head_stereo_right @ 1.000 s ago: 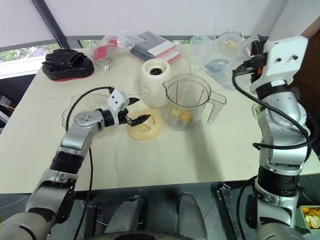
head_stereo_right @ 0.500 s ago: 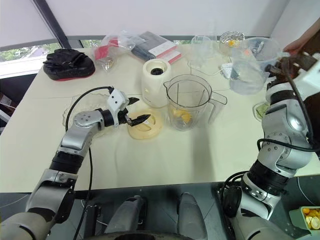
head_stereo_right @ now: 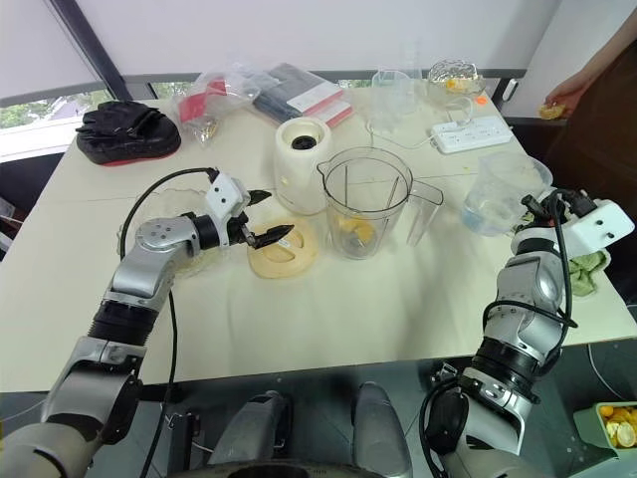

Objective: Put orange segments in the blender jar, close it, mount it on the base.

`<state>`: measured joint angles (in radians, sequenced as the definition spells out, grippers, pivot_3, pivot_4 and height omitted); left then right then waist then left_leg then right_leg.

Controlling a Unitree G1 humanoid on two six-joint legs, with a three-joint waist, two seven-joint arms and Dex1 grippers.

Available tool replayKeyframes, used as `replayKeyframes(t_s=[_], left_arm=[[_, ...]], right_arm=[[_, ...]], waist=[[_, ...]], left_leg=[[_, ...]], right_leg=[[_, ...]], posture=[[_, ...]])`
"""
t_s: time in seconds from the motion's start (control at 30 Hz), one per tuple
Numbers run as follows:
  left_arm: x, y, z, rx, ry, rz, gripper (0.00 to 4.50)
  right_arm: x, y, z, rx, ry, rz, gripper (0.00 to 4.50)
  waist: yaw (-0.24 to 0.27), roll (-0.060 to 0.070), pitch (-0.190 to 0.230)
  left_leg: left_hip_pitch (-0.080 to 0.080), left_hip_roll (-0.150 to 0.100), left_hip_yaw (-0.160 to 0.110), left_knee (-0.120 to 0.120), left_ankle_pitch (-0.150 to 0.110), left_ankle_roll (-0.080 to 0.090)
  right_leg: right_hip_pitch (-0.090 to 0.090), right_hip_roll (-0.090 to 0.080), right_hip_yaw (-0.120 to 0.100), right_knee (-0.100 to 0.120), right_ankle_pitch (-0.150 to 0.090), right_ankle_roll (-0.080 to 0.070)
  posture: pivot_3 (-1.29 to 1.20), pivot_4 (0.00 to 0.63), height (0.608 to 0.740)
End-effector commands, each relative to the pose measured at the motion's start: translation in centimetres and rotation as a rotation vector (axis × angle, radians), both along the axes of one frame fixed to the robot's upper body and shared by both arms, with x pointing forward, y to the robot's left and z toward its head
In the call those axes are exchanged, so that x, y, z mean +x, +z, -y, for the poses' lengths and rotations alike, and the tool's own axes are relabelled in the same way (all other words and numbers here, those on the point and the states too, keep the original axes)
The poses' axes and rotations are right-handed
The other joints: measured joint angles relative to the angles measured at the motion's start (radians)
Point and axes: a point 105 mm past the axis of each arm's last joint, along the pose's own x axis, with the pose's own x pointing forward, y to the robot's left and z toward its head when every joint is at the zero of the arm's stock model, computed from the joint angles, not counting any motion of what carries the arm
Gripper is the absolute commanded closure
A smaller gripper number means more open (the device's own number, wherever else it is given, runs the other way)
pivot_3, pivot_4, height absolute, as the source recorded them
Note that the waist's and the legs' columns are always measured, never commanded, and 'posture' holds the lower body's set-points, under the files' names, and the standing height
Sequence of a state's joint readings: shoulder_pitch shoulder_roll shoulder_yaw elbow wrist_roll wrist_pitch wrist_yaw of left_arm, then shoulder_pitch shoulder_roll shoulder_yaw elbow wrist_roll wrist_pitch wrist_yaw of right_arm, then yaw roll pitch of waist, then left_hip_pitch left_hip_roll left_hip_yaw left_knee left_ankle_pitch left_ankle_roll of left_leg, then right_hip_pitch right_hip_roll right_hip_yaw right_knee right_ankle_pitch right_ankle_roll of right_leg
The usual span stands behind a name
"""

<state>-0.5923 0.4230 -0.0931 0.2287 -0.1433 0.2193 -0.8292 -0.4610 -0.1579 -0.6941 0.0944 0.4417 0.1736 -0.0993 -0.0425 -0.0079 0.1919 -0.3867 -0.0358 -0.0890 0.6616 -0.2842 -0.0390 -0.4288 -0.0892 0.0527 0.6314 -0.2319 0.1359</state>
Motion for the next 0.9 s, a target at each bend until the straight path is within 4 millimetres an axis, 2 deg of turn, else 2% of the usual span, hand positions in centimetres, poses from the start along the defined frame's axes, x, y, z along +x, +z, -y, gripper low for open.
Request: replayKeyframes(t_s=[0.03,0.13,0.5,0.7,0.9], left_arm=[[-0.3,1.5,-0.4,-0.014,0.001,0.040,0.00],[-0.4,1.6,-0.5,-0.012,0.003,0.038,0.00],[-1.1,2.1,-1.3,0.003,0.023,0.022,0.00],[-1.2,2.5,-1.1,-0.009,0.032,0.015,0.00],[-1.4,2.5,-0.7,-0.014,0.029,0.012,0.00]], right_arm=[[-0.2,1.0,0.0,-0.017,-0.020,0.089,4.48],[0.1,-0.4,0.1,-0.007,-0.027,0.068,4.48],[1.1,-3.1,-1.1,-0.021,0.049,0.061,4.48],[0.7,-5.5,-1.2,-0.029,0.045,0.029,4.48],[0.3,-6.6,-1.3,-0.059,0.045,-0.012,4.48]], waist=[[-0.001,0.000,0.000],[-0.003,0.000,0.000],[-0.003,0.001,0.000],[-0.002,0.001,0.000],[-0.002,0.001,0.000]], left_leg=[[0.000,0.000,0.000,0.000,0.000,0.000],[0.000,0.000,0.000,0.000,0.000,0.000],[0.000,0.000,0.000,0.000,0.000,0.000],[0.000,0.000,0.000,0.000,0.000,0.000],[0.001,0.000,0.000,0.000,0.000,0.000]], right_leg=[[0.000,0.000,0.000,0.000,0.000,0.000],[0.000,0.000,0.000,0.000,0.000,0.000],[0.000,0.000,0.000,0.000,0.000,0.000],[0.000,0.000,0.000,0.000,0.000,0.000],[0.000,0.000,0.000,0.000,0.000,0.000]], posture=[[0.00,0.150,0.740],[0.00,0.150,0.740],[0.00,0.150,0.740],[0.00,0.150,0.740],[0.00,0.150,0.740]])
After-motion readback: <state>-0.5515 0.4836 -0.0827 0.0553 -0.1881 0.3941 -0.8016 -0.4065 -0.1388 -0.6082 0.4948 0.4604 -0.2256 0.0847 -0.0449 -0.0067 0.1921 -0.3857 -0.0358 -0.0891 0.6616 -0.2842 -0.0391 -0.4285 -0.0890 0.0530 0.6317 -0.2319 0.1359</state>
